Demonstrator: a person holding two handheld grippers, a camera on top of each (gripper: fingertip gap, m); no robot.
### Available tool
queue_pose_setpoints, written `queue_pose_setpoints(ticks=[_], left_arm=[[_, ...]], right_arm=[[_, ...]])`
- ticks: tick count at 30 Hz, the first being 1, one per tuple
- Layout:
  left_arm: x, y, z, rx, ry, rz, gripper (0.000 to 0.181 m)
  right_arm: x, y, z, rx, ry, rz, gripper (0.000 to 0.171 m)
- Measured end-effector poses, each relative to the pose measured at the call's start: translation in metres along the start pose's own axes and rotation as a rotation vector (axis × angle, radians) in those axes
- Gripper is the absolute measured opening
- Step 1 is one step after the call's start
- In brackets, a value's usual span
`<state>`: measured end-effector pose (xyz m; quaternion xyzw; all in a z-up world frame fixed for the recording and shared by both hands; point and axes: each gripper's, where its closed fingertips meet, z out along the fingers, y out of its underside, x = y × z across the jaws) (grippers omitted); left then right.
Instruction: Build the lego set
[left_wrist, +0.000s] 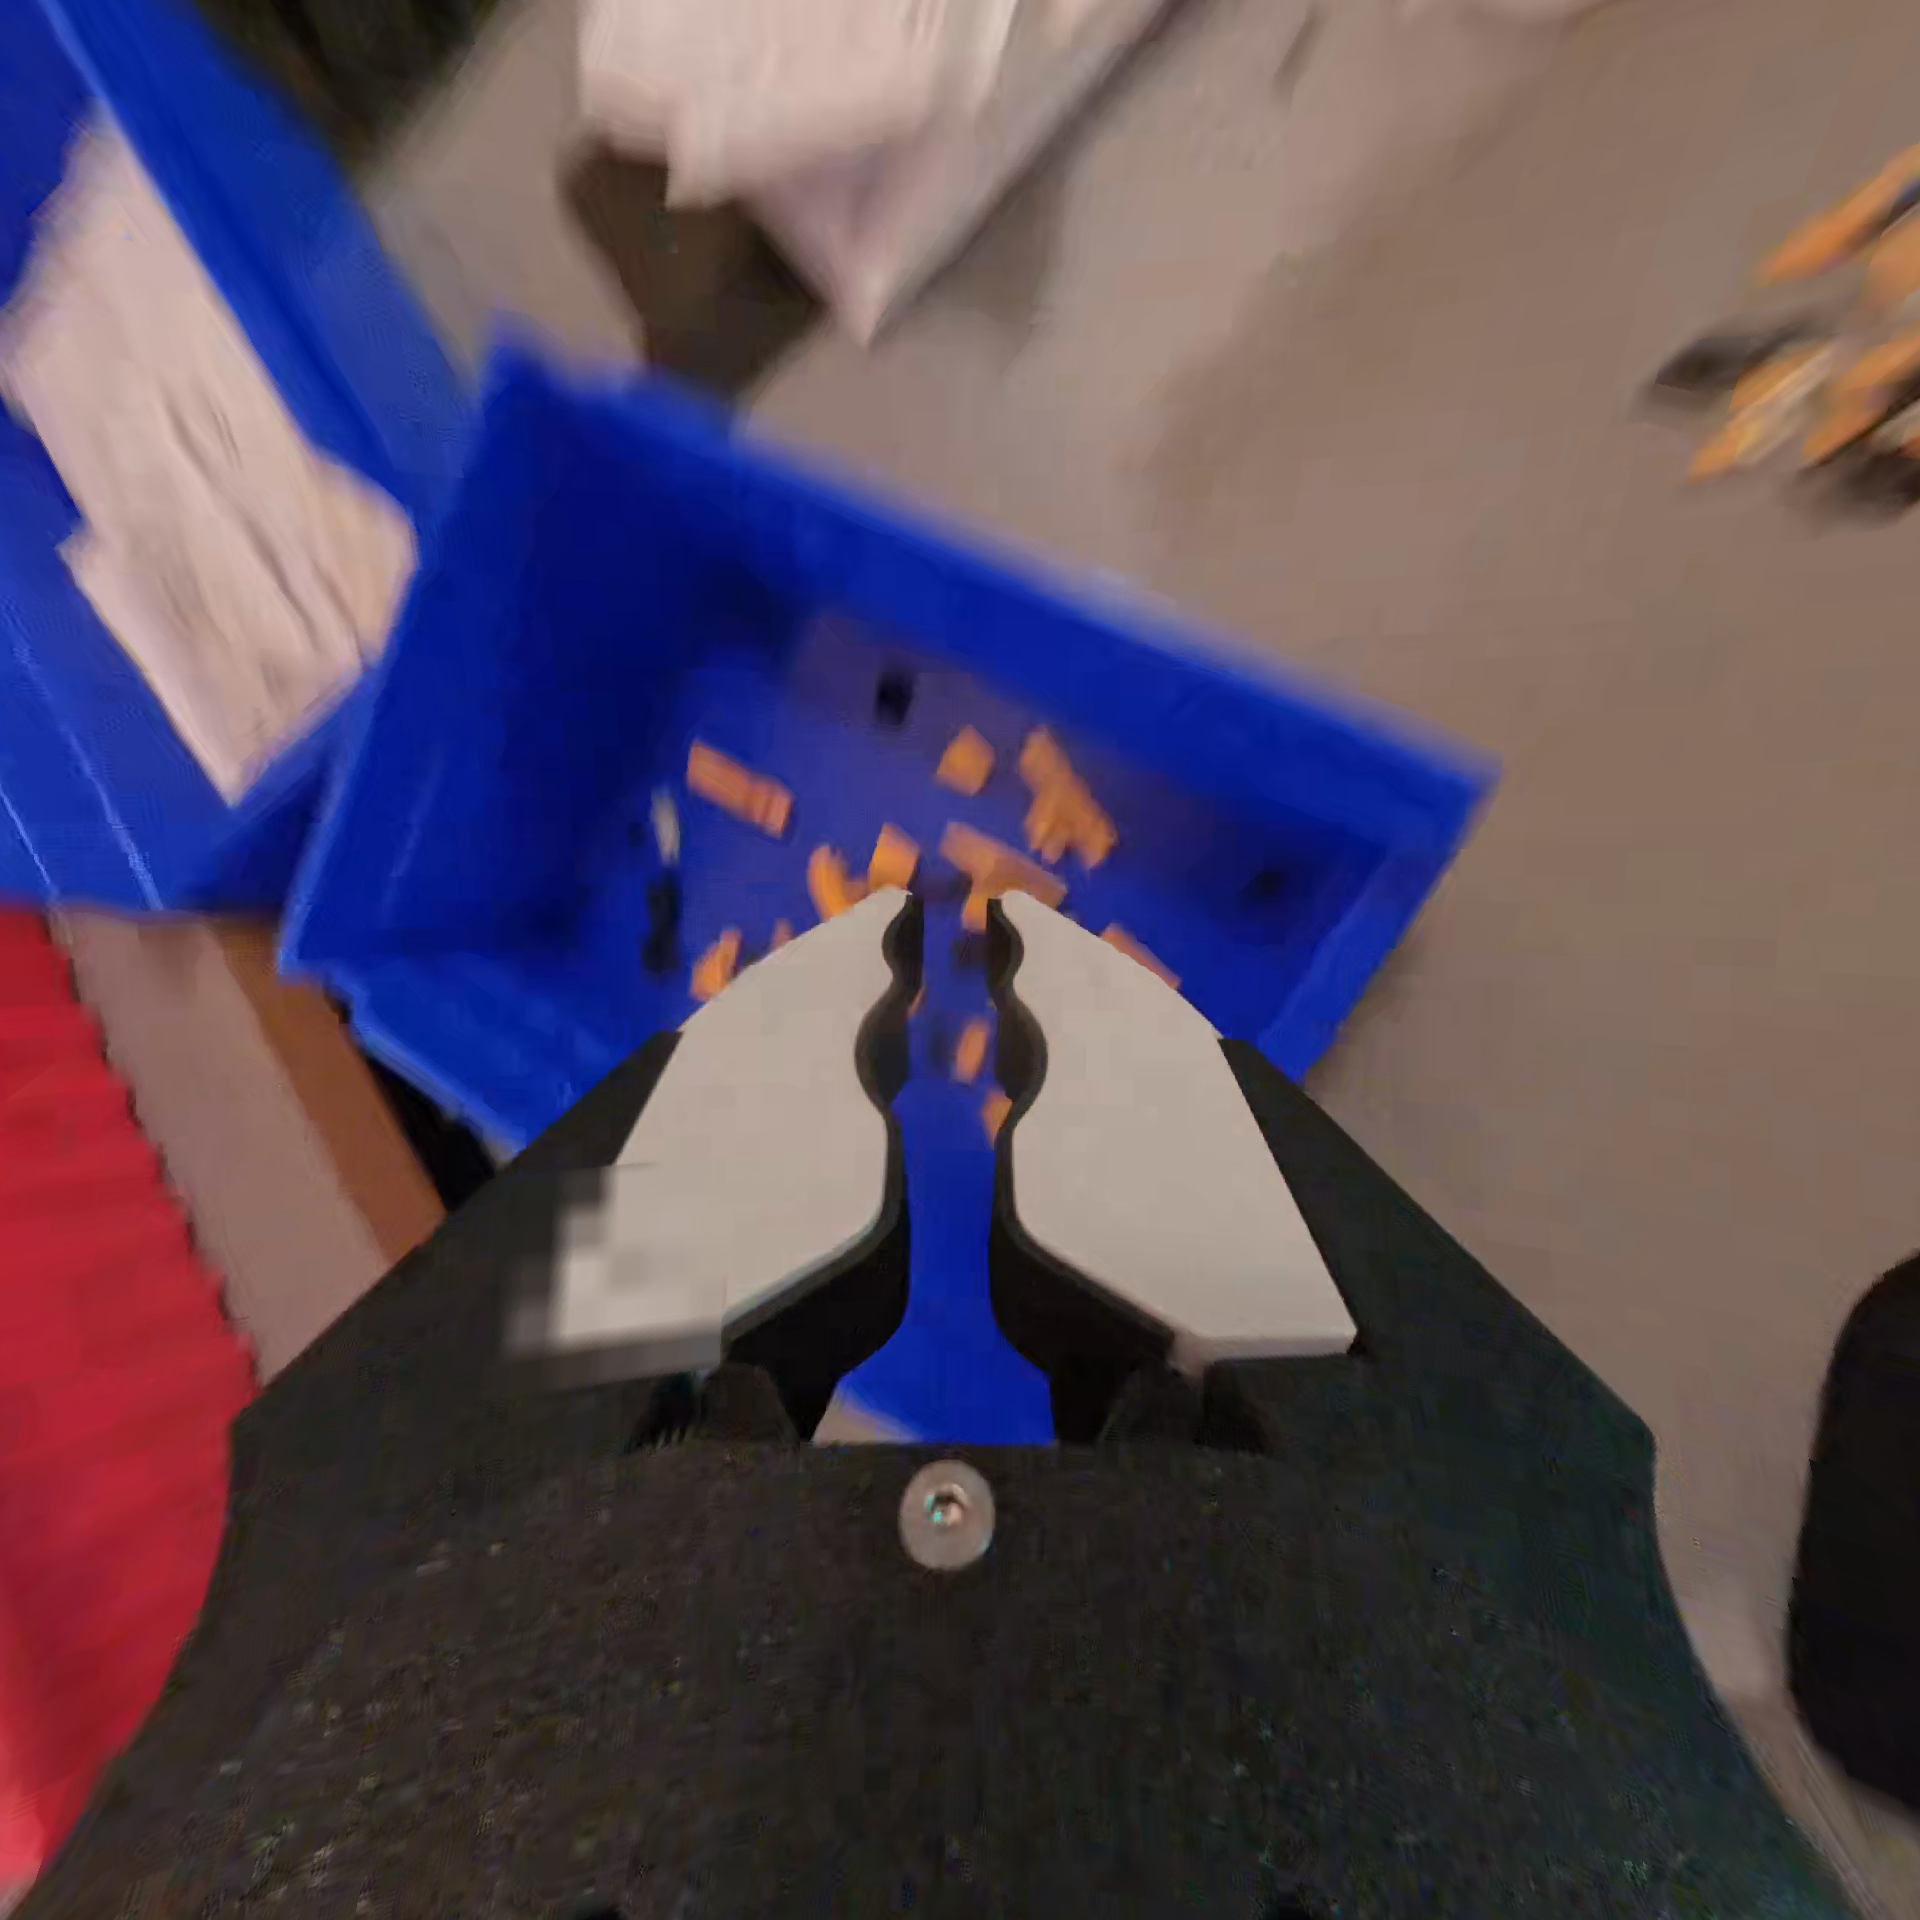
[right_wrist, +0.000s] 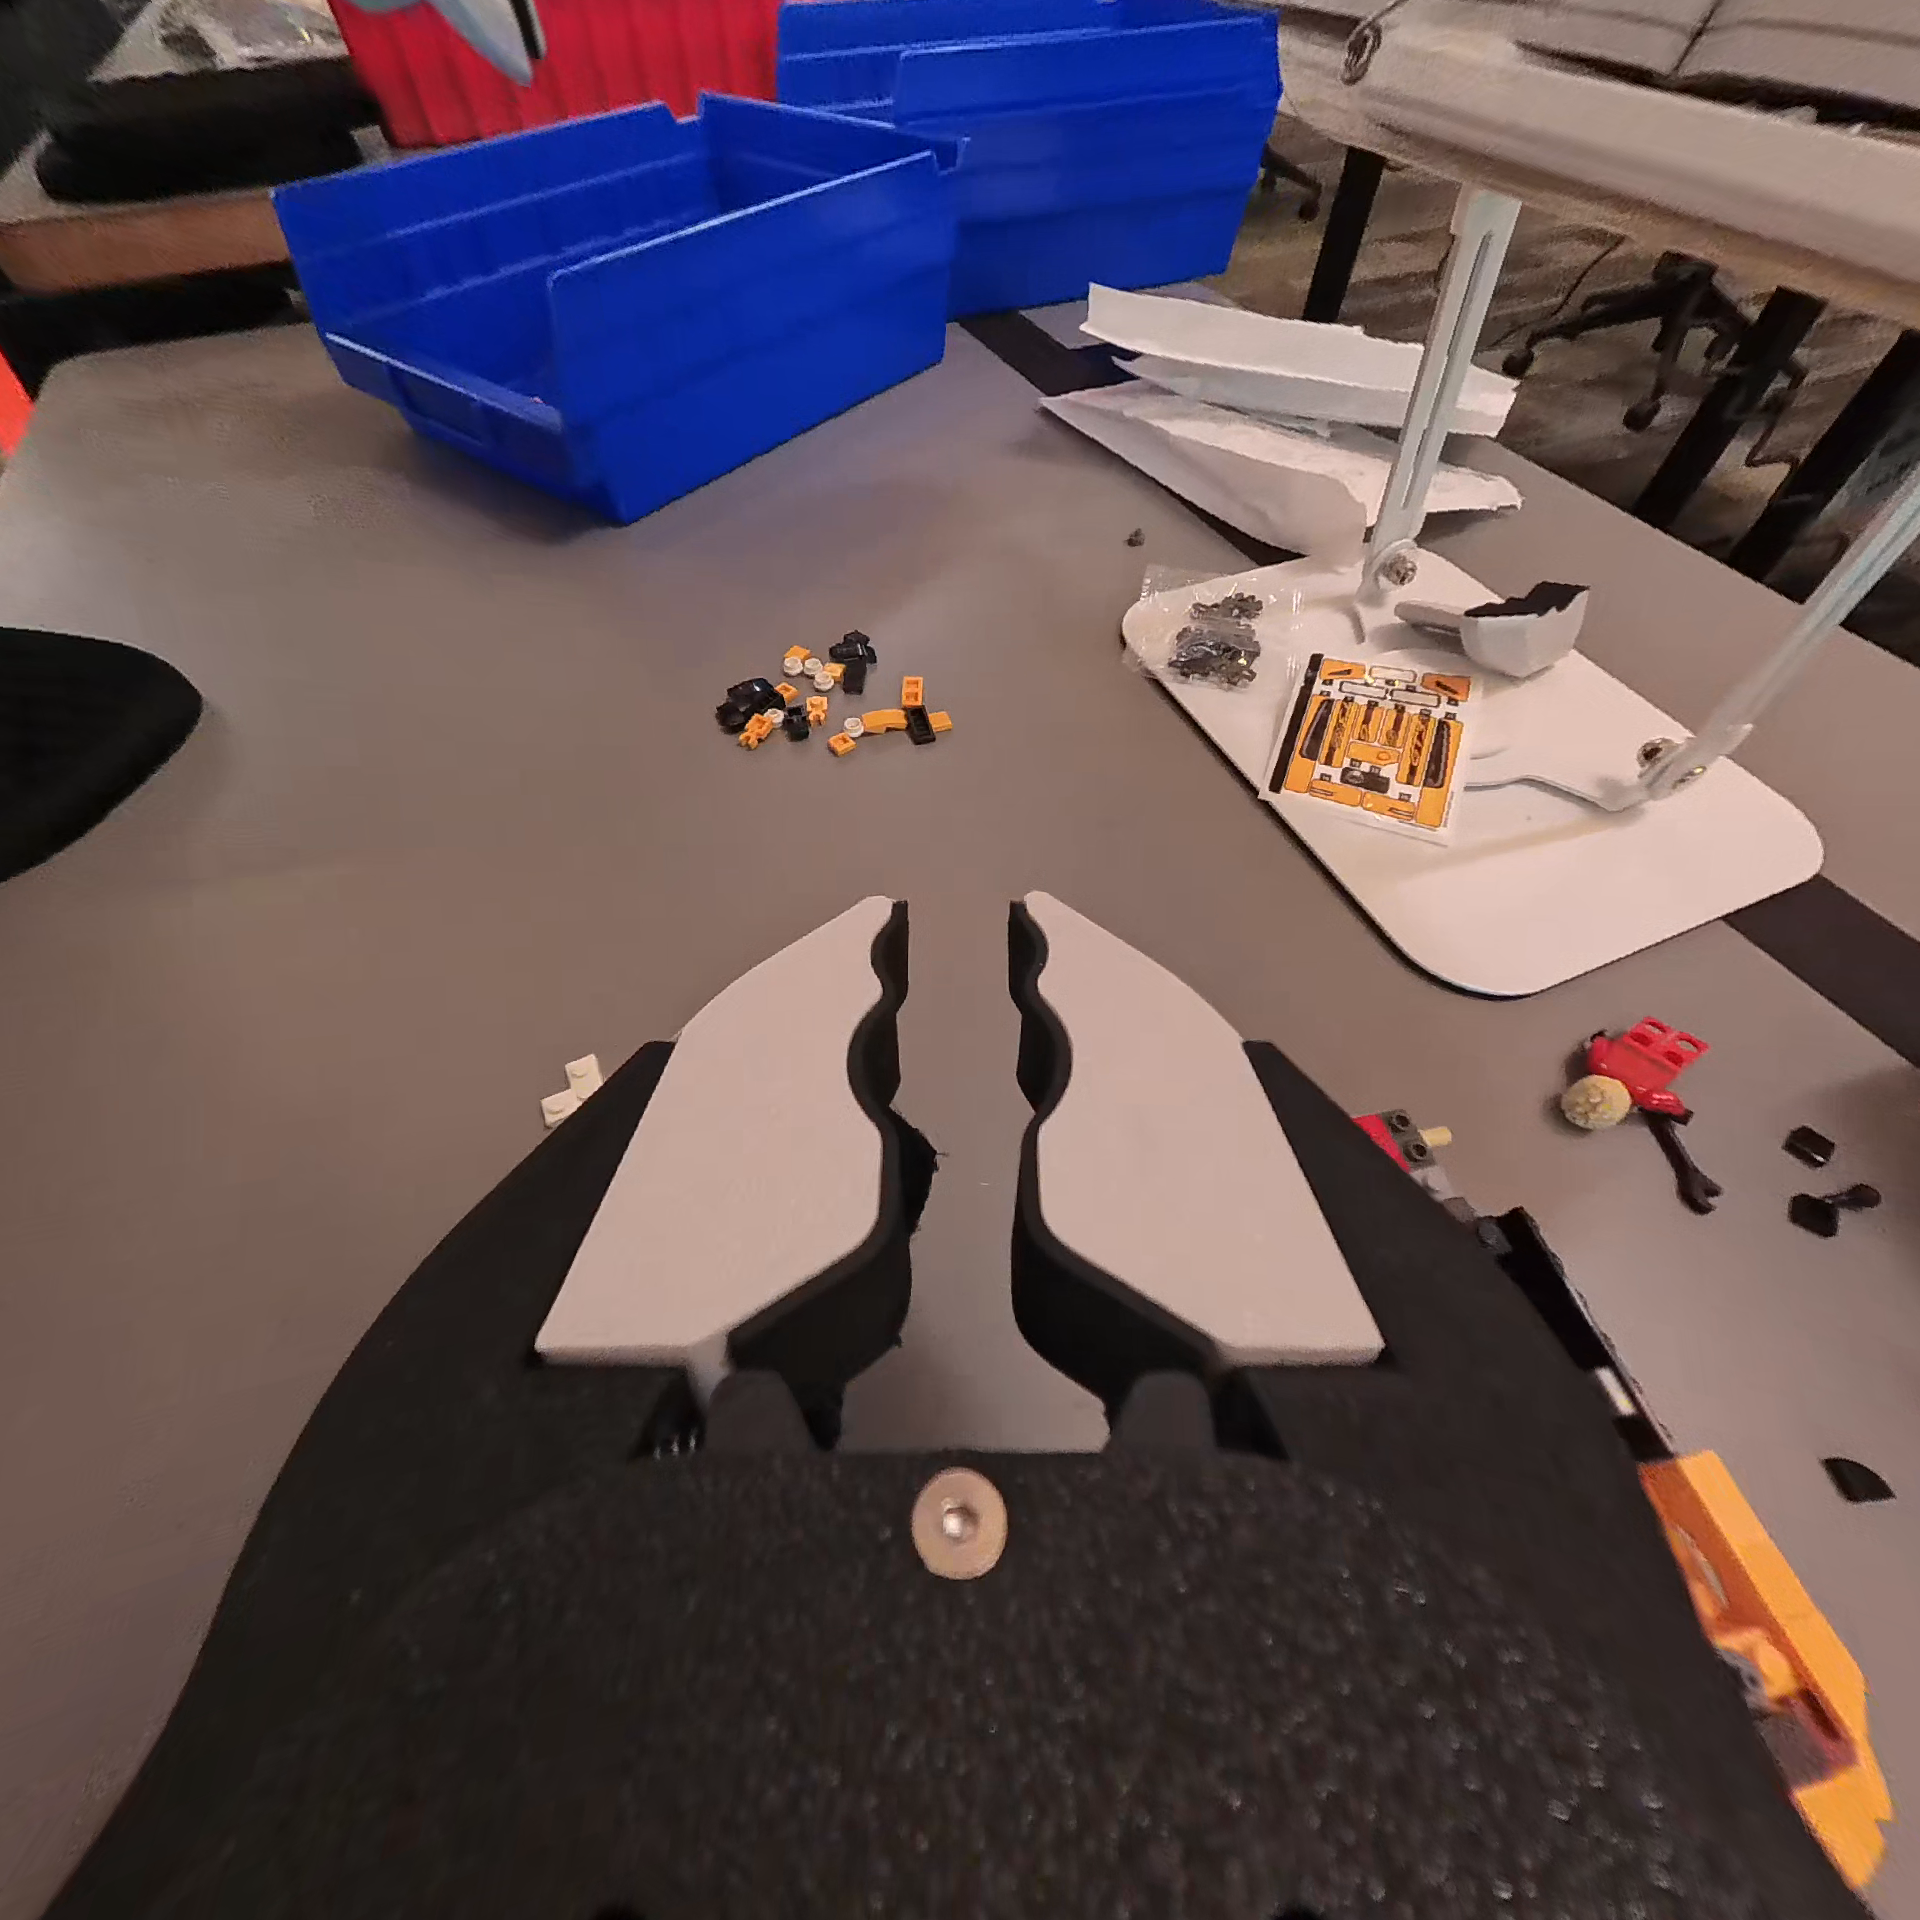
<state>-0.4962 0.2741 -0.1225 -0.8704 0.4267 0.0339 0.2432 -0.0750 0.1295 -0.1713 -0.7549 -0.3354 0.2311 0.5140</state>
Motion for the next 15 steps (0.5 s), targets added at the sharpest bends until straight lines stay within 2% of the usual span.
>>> queue_pose_setpoints(ticks=[2, 5, 10, 15], left_arm=[[-0.024, 0.046, 0.023, -0.252, 0.023, -0.024, 0.013], [-0.035, 0.084, 0.054, -0.464, 0.076, -0.012, 0.014], [-0.044, 0.109, 0.093, -0.638, 0.105, 0.006, 0.022], [-0.056, 0.109, 0.109, -0.705, 0.076, 0.017, 0.019]], right_arm=[[-0.001, 0.004, 0.002, -0.012, -0.008, 0.005, 0.018], [-0.001, 0.006, 0.003, -0.020, -0.012, 0.007, 0.018], [-0.002, 0.009, 0.001, -0.030, -0.030, 0.022, 0.018], [-0.003, 0.013, 0.002, -0.040, -0.048, 0.027, 0.018]])
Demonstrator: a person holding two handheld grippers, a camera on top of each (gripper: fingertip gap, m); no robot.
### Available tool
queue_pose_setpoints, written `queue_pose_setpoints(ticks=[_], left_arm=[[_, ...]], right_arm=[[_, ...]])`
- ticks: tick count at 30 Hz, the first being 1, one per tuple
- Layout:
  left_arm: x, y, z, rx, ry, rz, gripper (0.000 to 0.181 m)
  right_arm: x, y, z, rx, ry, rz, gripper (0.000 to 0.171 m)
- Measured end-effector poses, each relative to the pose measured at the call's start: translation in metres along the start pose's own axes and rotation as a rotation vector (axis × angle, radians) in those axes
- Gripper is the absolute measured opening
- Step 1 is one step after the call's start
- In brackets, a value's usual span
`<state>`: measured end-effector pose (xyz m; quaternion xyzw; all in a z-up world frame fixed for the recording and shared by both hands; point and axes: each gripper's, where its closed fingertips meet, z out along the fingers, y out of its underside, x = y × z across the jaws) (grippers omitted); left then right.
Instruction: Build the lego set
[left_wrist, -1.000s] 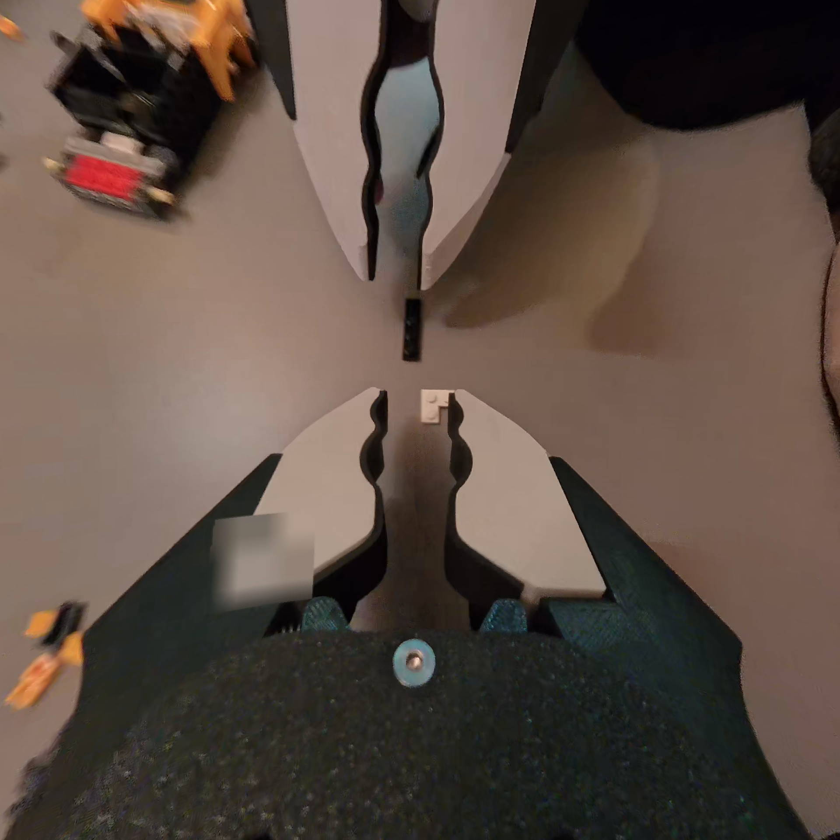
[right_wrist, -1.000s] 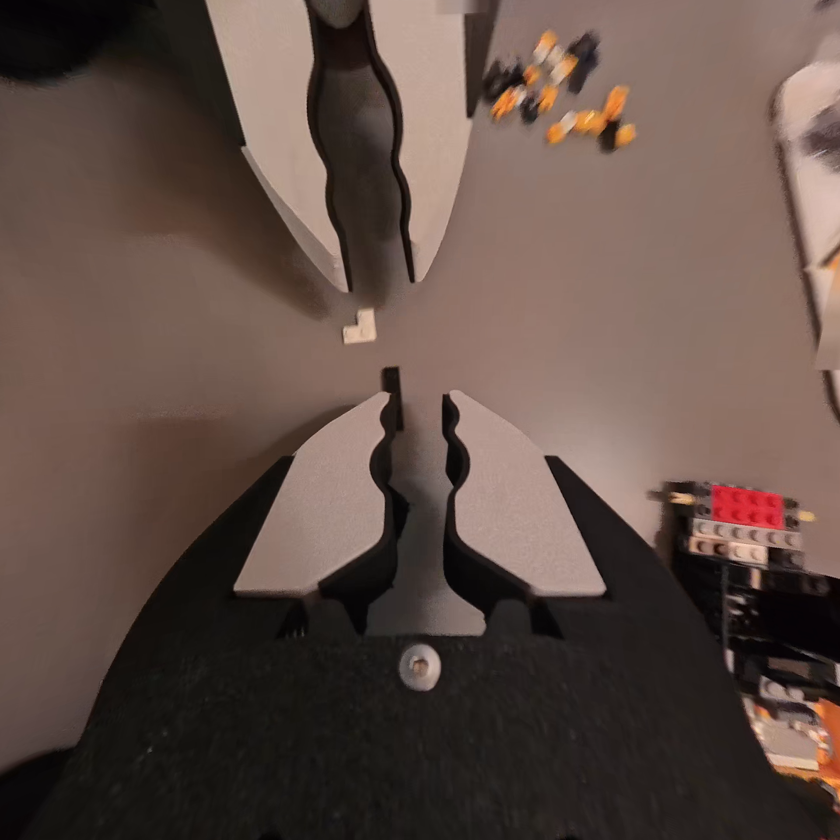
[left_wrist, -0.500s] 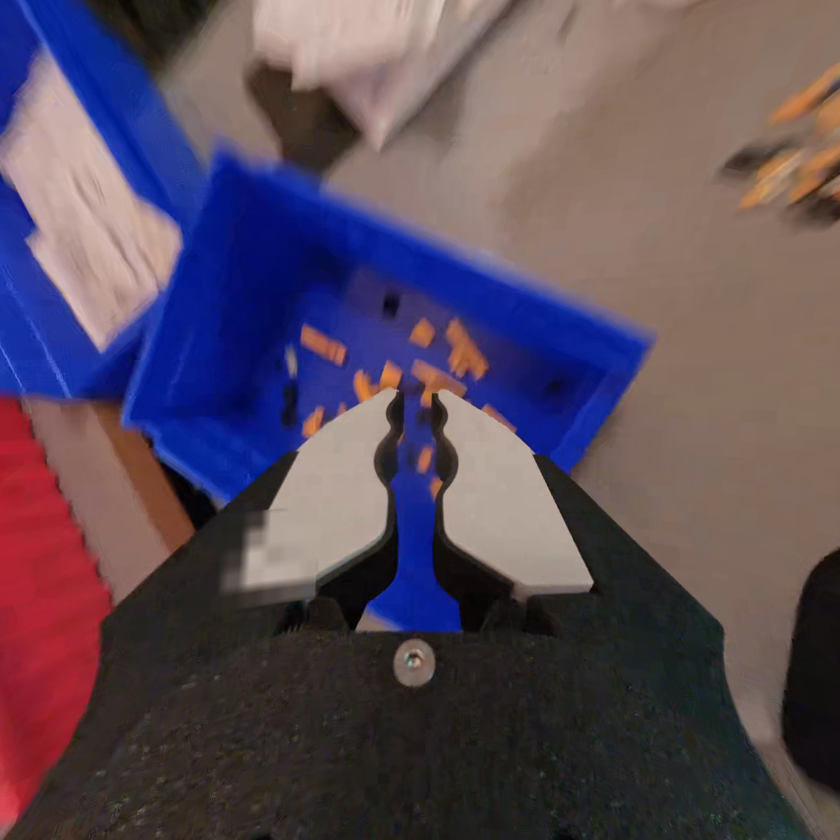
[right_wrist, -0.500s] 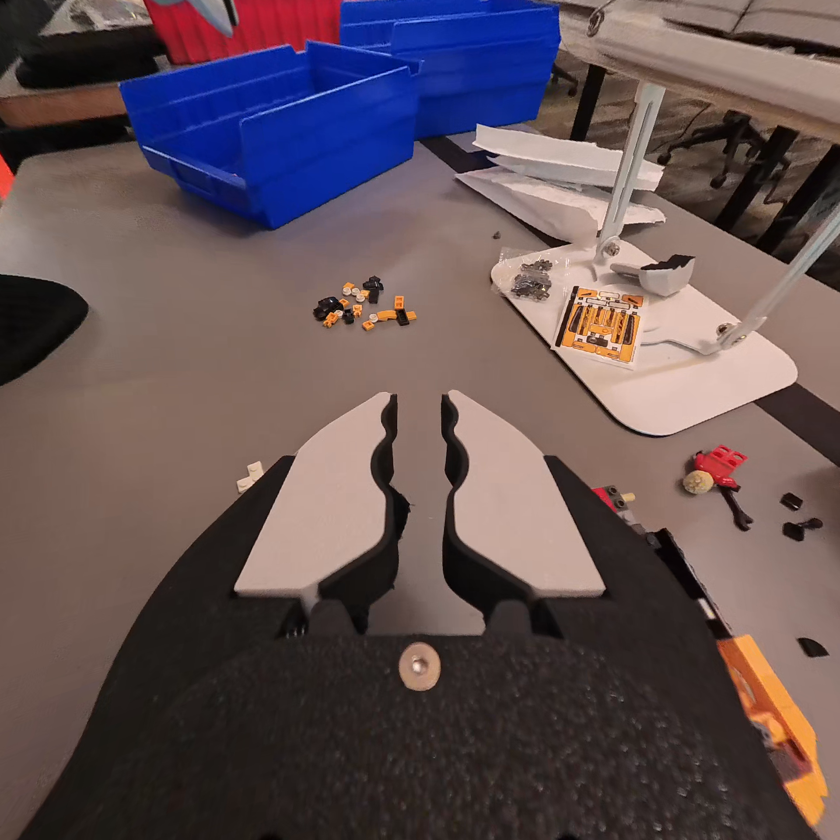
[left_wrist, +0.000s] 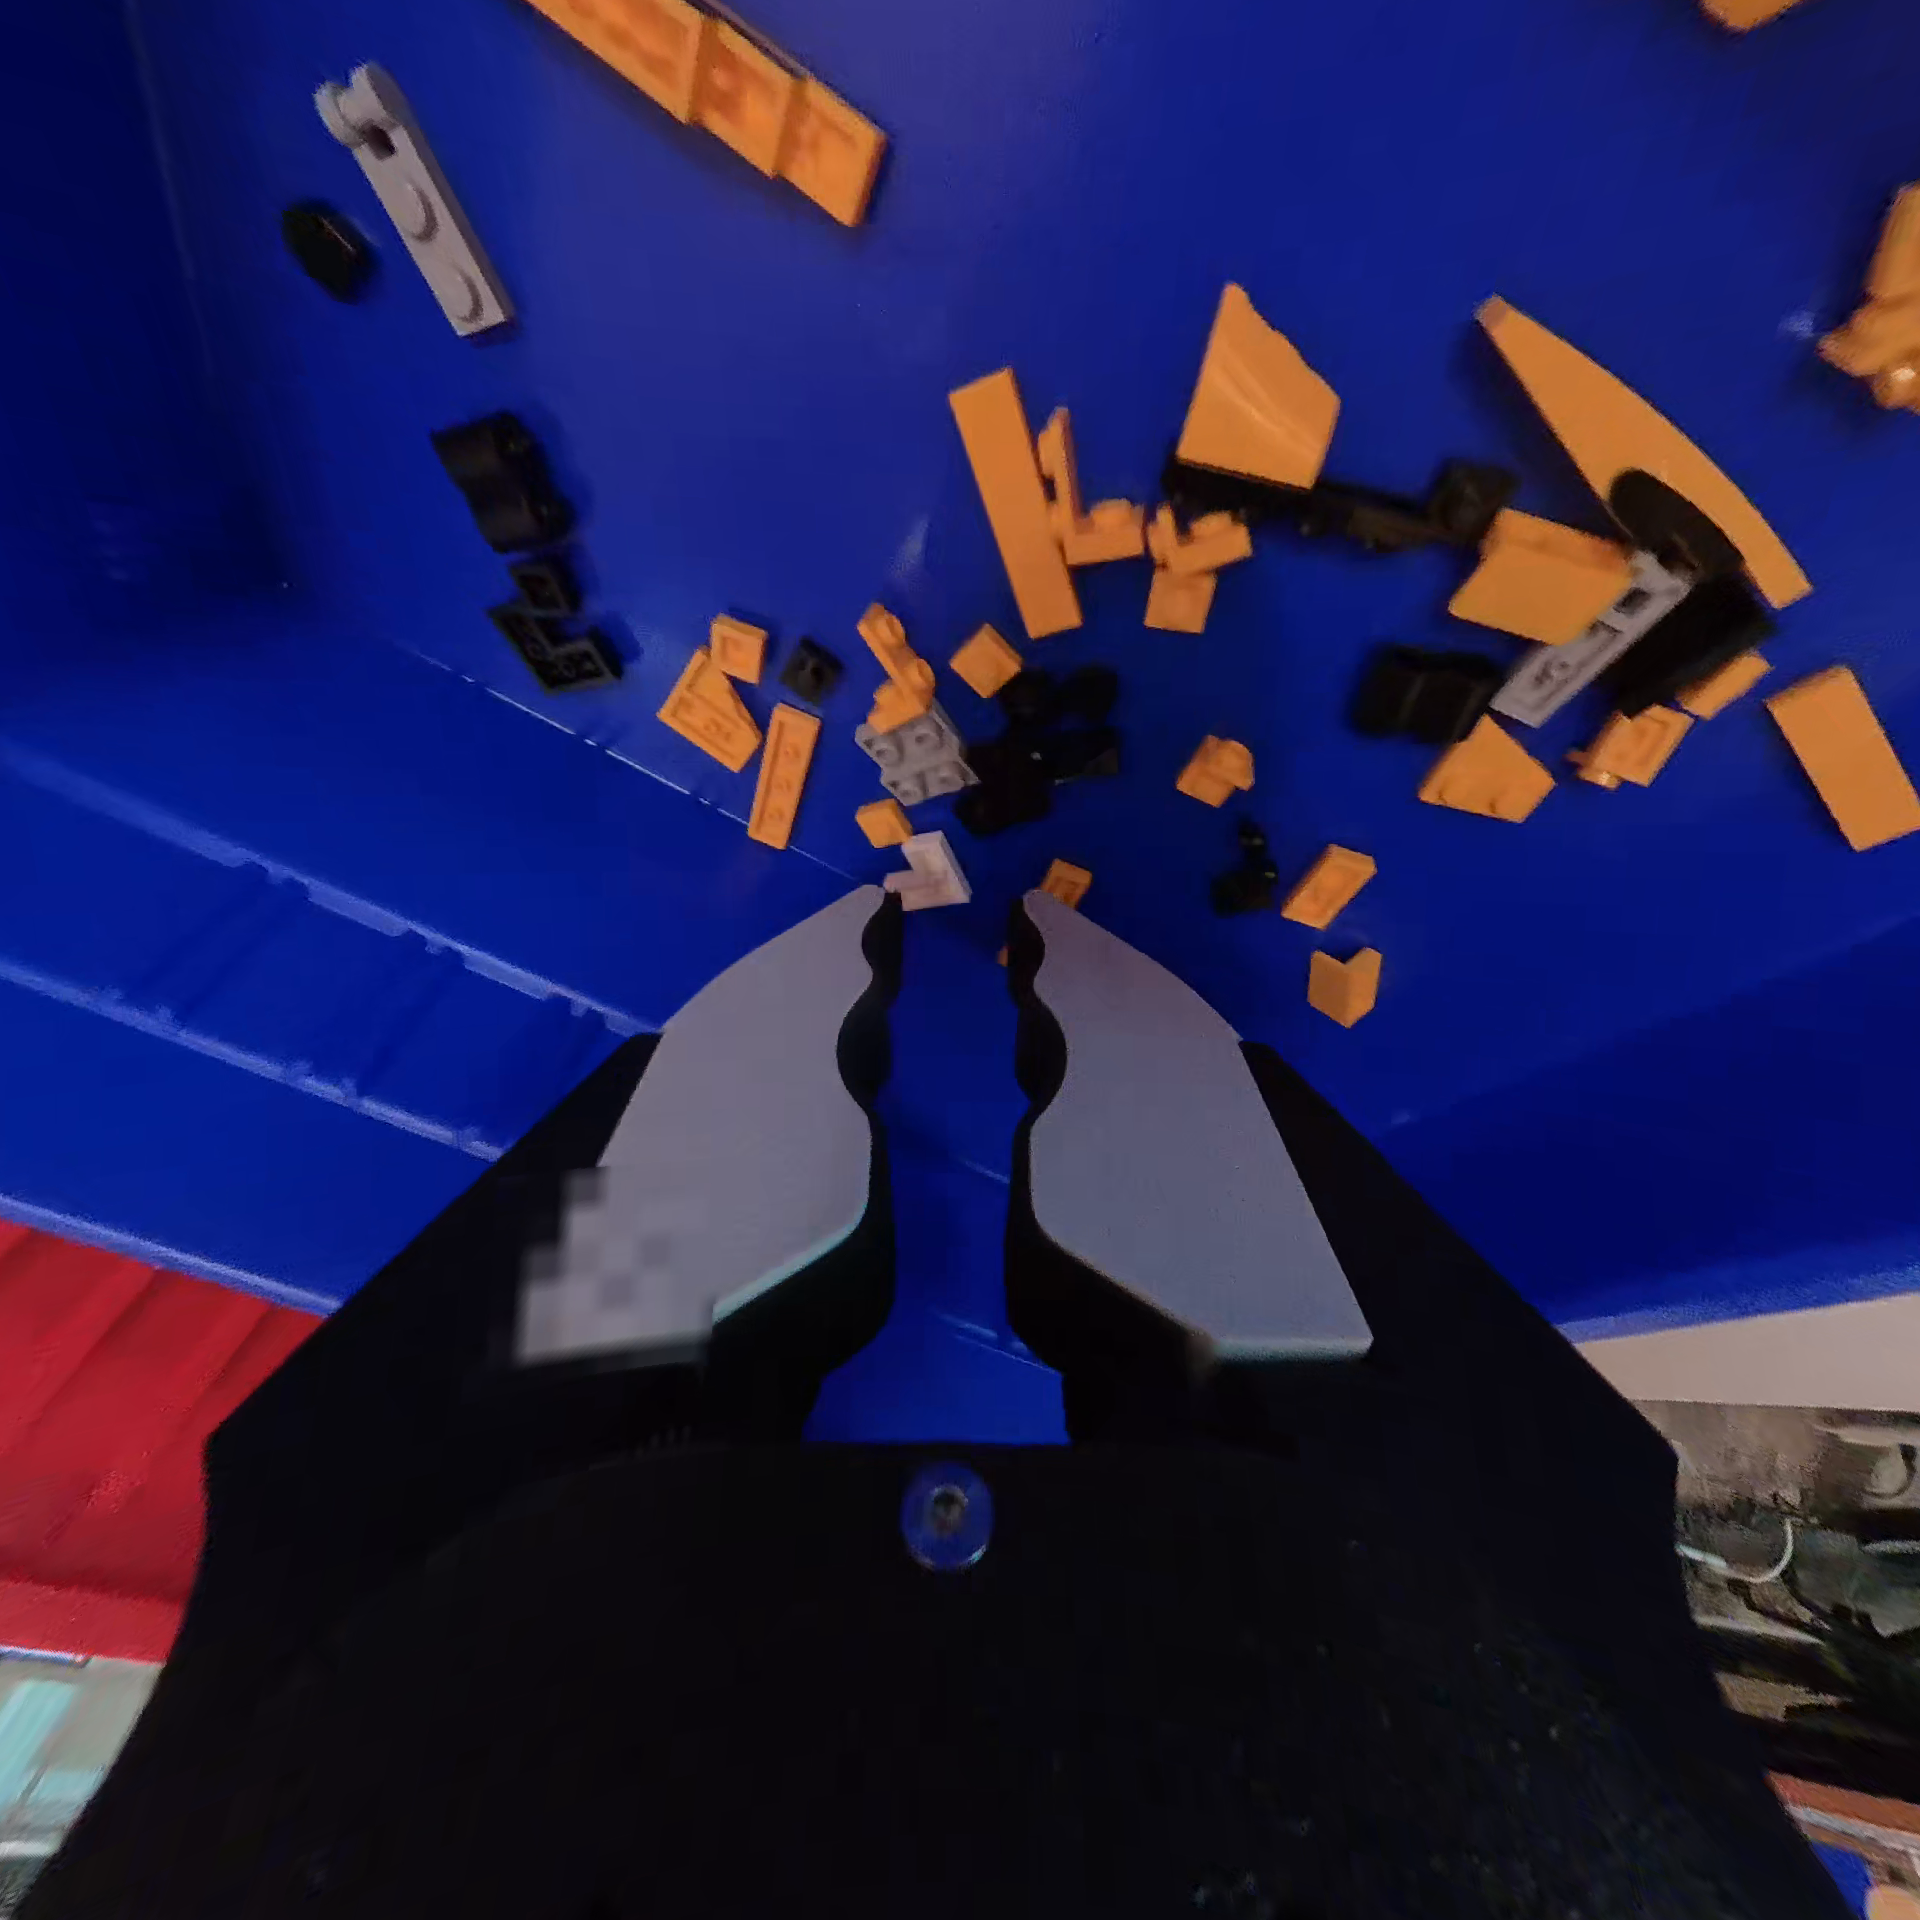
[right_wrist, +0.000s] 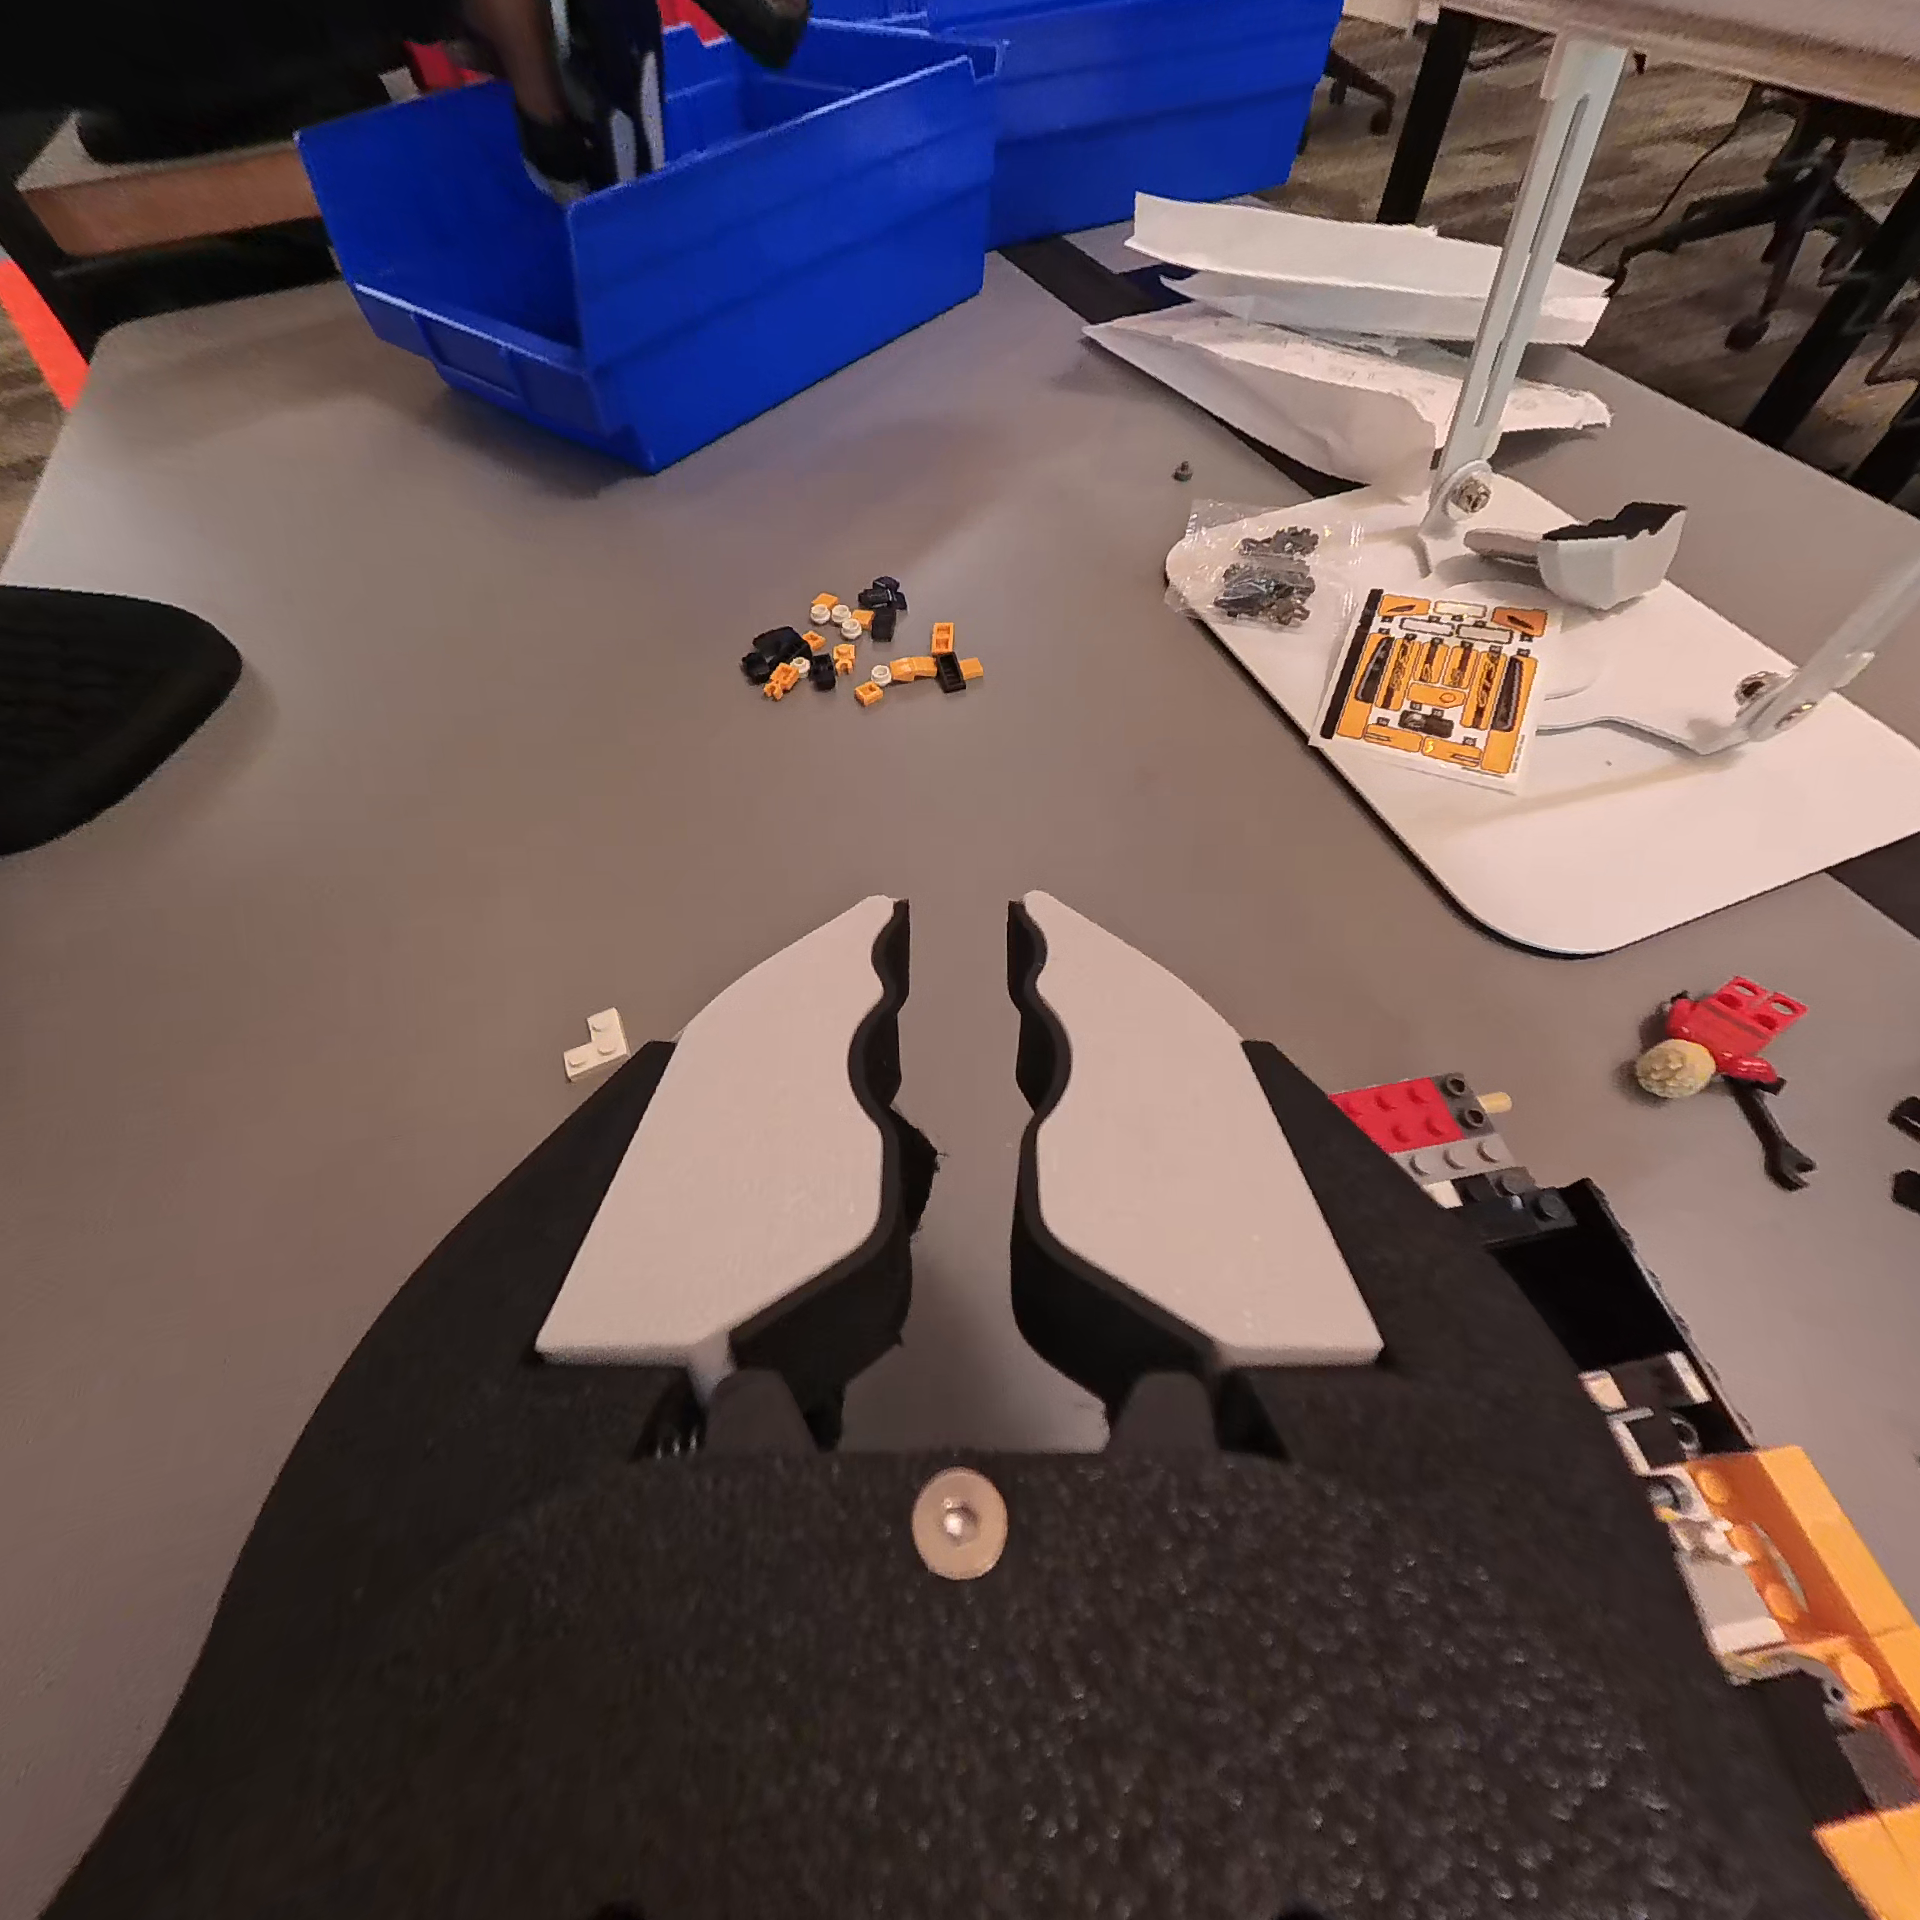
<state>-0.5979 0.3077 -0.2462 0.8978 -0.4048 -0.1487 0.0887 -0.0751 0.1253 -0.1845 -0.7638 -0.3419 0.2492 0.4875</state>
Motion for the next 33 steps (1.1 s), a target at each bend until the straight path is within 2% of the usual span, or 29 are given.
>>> queue_pose_setpoints(ticks=[7, 16, 19, 21, 24, 26, 28, 30, 33], left_arm=[[0.001, -0.001, 0.012, -0.070, 0.053, -0.006, 0.017], [-0.006, 0.002, 0.011, -0.084, -0.005, 0.007, 0.003], [-0.005, 0.004, -0.010, -0.010, -0.006, -0.005, 0.003], [0.004, -0.004, -0.041, 0.146, 0.030, -0.022, 0.003], [0.060, -0.039, -0.122, 0.563, 0.250, 0.012, 0.002], [0.125, -0.058, -0.185, 0.843, 0.476, 0.111, 0.003], [0.196, -0.068, -0.235, 1.038, 0.725, 0.216, 0.002], [0.262, -0.077, -0.260, 1.136, 0.937, 0.312, 0.002], [0.345, -0.099, -0.268, 1.148, 1.206, 0.406, 0.002]], right_arm=[[0.002, 0.004, 0.000, -0.009, -0.005, 0.014, 0.018], [0.001, 0.003, -0.001, -0.014, -0.002, 0.004, 0.018], [0.000, -0.002, -0.003, -0.001, 0.000, -0.004, 0.018], [0.000, -0.006, -0.006, 0.011, 0.004, -0.012, 0.018], [-0.002, -0.012, -0.008, 0.029, 0.007, -0.024, 0.018], [-0.004, -0.014, -0.009, 0.030, 0.004, -0.034, 0.018], [-0.007, -0.015, -0.009, 0.025, 0.000, -0.049, 0.018], [-0.012, -0.019, -0.010, 0.029, -0.004, -0.071, 0.018], [-0.024, -0.029, -0.015, 0.064, -0.026, -0.126, 0.018]])
